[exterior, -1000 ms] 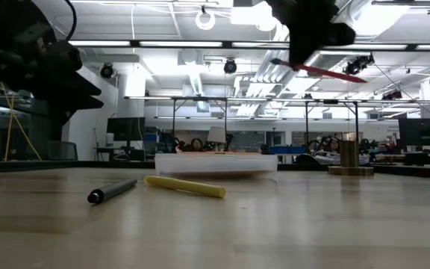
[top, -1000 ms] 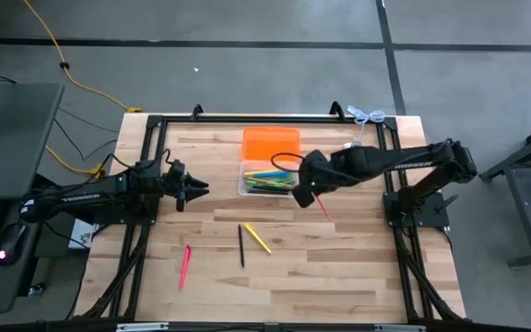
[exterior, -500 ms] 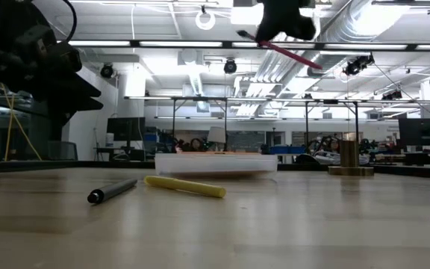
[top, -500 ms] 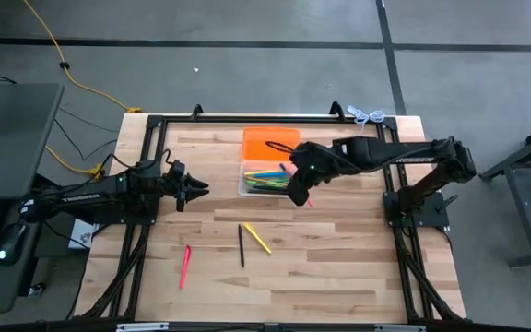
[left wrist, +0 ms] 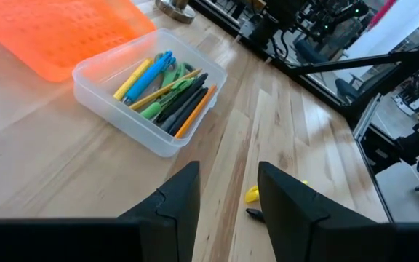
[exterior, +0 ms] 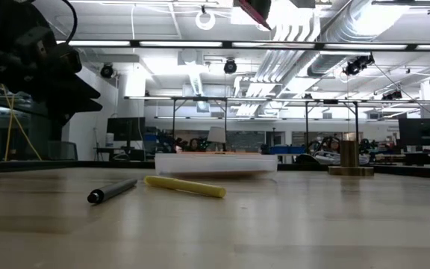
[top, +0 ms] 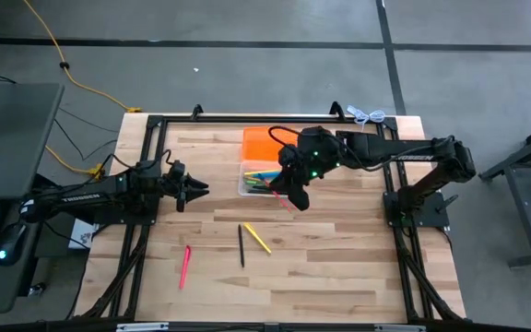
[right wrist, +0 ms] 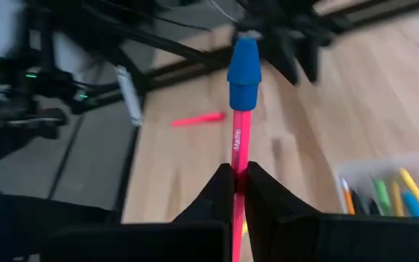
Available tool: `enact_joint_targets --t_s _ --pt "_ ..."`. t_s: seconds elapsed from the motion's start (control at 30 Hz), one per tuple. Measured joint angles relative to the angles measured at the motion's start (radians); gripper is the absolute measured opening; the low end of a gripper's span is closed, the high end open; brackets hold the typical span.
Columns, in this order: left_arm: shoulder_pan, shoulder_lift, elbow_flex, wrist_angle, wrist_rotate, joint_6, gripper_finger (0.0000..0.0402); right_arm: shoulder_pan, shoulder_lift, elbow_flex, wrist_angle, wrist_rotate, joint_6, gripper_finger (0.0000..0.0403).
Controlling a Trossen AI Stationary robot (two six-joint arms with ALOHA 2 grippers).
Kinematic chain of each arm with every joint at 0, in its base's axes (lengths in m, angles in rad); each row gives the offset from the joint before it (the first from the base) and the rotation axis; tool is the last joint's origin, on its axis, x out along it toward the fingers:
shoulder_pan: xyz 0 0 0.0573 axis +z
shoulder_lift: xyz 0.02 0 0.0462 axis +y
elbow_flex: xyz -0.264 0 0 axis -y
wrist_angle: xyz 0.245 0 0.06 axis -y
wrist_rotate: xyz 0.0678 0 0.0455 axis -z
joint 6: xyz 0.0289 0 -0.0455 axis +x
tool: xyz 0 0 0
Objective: Pick & place school supplies into a supply box
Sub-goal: Put the pink pencil into the orange supply box
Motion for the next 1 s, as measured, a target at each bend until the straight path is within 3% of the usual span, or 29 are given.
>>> enact_joint_targets --t_s 0.77,1.0 --pt "0.0 0.0 0.0 0.001 0.001 0.005 0.0168 -0.002 0.0 0.0 0.474 -0.501 -0.042 0.0" --pt "0.0 0.0 0.0 0.001 0.002 0.005 0.0168 -0.002 0.0 0.0 0.523 -0.567 -0.04 0.0"
